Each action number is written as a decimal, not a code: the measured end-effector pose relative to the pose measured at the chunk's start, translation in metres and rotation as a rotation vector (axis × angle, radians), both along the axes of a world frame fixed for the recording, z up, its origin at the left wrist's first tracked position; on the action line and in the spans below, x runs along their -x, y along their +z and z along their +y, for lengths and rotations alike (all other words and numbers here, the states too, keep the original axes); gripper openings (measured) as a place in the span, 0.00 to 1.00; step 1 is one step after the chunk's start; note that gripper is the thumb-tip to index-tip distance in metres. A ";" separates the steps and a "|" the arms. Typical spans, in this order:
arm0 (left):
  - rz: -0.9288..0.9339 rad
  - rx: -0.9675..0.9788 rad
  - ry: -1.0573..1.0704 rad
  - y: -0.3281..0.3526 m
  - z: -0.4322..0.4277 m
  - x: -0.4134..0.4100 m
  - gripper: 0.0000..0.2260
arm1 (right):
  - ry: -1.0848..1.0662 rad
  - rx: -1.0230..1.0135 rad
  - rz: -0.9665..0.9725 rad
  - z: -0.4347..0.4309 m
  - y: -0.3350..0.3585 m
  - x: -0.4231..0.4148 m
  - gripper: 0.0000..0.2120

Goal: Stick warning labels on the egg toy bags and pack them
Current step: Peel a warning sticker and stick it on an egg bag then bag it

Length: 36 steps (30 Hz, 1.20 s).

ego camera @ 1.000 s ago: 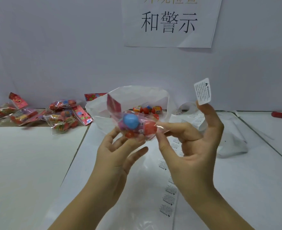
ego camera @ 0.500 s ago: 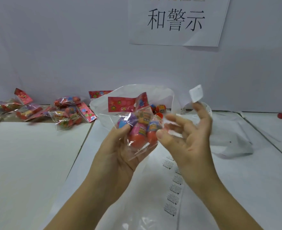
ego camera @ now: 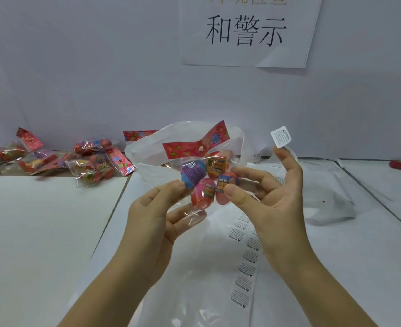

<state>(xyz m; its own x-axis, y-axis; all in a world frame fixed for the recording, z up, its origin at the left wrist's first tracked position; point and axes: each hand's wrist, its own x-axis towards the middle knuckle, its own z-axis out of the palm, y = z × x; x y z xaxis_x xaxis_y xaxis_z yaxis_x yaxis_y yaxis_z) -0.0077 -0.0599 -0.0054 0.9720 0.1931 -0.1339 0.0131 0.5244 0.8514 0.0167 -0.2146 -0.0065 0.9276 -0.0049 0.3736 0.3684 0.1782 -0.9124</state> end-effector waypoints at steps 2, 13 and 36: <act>0.030 -0.009 -0.052 0.000 0.002 -0.001 0.07 | 0.000 -0.006 -0.005 0.000 0.000 0.000 0.39; -0.067 -0.066 -0.082 0.003 0.005 0.000 0.06 | 0.034 -0.166 0.082 -0.006 -0.002 -0.010 0.39; -0.186 -0.112 -0.148 -0.003 -0.006 0.005 0.19 | 0.035 0.083 -0.135 0.010 -0.003 0.015 0.44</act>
<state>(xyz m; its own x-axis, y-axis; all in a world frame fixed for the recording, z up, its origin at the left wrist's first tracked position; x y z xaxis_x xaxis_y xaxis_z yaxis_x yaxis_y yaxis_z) -0.0125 -0.0659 -0.0083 0.9966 0.0506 0.0643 -0.0799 0.4305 0.8990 0.0016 -0.2043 -0.0097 0.8681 0.0624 0.4925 0.4834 0.1192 -0.8672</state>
